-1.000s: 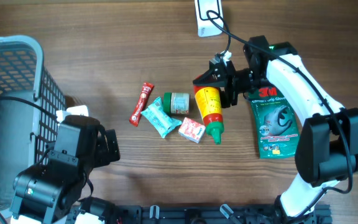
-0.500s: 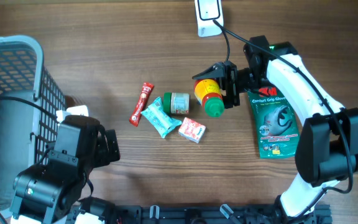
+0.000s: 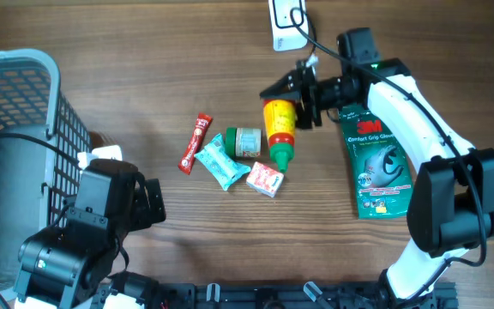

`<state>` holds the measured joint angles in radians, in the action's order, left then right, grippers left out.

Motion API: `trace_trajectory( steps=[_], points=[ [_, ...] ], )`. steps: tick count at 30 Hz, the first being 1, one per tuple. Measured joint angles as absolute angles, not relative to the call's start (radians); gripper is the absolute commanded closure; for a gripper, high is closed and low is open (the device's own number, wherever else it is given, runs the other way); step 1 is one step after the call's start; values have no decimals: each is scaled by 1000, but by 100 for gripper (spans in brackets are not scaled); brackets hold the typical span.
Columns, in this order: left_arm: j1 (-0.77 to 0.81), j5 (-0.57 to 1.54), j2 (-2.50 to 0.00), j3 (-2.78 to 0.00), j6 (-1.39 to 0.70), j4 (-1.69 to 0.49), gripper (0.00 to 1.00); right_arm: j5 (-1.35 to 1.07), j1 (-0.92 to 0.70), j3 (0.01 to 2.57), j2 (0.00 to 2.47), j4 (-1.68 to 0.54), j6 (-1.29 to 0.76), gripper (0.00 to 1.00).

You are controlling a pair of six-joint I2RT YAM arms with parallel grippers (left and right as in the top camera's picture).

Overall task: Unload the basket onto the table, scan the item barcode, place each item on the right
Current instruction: 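Lift the sriracha bottle and carry it up toward the white scanner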

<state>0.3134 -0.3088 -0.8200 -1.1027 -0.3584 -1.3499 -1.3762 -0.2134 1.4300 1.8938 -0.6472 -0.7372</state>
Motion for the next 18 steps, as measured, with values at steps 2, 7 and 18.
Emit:
trace_trajectory(
  steps=[2, 7, 18],
  points=[
    [313, -309, -820, -1103, -358, -1350, 0, -1428, -214, 1432, 1894, -521, -741, 96],
    [313, -309, -820, -1103, -358, -1350, 0, -1518, -226, 1432, 1894, -484, -767, 96],
    [313, -309, -820, -1103, -358, -1350, 0, -1559, -231, 1432, 1894, -465, -1038, 96]
  ],
)
